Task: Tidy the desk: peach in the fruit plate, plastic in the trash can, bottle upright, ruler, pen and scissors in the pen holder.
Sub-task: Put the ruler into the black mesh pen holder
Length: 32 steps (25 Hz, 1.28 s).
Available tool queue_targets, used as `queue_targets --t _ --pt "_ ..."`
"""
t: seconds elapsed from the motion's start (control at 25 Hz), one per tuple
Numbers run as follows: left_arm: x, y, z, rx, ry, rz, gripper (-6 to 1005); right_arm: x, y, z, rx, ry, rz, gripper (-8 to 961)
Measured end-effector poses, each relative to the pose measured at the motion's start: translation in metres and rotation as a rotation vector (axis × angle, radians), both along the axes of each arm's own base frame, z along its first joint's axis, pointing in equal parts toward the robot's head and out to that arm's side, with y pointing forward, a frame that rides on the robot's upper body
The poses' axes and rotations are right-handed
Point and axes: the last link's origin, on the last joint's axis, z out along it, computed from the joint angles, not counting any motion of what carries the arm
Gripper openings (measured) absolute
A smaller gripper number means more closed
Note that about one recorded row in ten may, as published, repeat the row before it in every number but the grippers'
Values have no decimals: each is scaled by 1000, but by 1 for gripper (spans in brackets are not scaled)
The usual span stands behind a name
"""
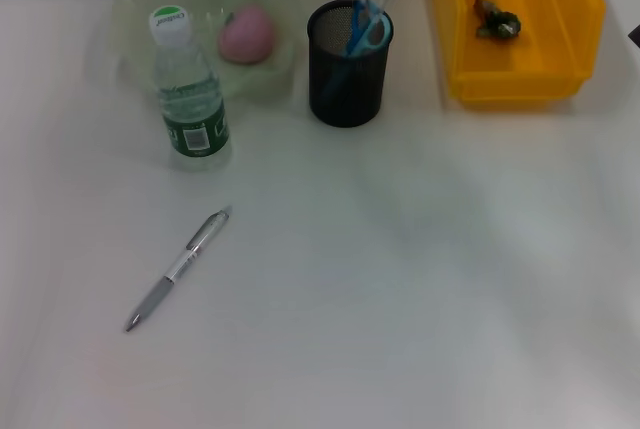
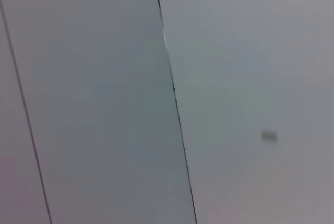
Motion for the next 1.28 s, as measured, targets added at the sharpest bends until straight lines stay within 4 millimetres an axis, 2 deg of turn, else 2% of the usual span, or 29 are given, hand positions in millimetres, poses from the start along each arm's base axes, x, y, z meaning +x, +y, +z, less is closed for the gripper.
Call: queue_targets --t 0.36,0.64,1.28 --pt "-24 15 -24 -18 -134 39 399 -2 1 -2 -7 4 6 652" --pt "-31 24 -39 16 -241 28 402 -2 0 -2 -9 7 2 652" --pt "-76 44 -61 135 -184 114 409 0 -2 -4 -15 17 -6 652"
